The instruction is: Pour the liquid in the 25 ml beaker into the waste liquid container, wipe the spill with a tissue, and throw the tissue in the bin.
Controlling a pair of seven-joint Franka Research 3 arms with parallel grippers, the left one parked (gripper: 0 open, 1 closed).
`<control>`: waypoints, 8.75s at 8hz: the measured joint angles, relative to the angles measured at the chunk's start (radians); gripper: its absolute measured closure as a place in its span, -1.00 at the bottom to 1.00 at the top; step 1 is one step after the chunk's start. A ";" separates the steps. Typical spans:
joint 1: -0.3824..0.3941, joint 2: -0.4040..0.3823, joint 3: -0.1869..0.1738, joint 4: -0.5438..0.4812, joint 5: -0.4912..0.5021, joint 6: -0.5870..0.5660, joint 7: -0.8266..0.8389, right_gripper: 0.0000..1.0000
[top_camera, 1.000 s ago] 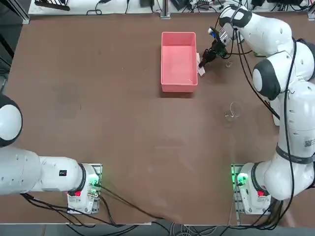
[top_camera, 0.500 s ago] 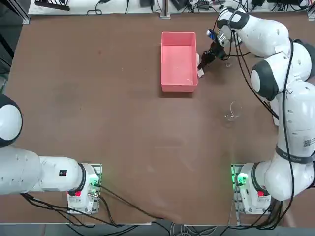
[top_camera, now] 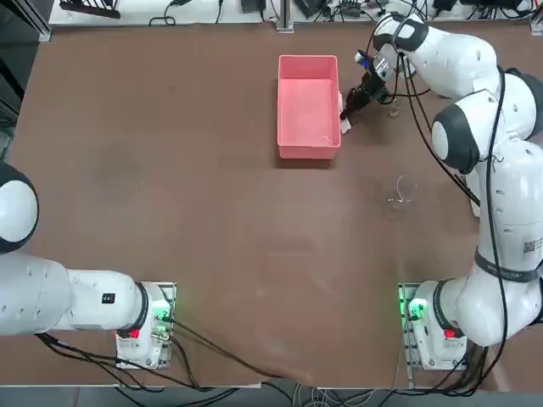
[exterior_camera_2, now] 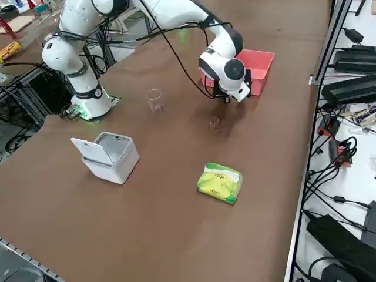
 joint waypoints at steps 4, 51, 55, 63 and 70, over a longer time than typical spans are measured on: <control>0.011 0.003 0.000 0.007 0.000 0.006 0.000 0.96; -0.198 -0.590 -0.360 -0.173 -0.878 -0.379 -0.123 0.96; -0.460 -0.788 -0.096 -0.446 -0.962 -0.206 -0.073 0.96; -0.635 -0.915 -0.048 -0.742 -1.018 -0.055 -0.068 0.96; -0.706 -0.911 -0.050 -0.760 -1.050 -0.032 -0.068 0.91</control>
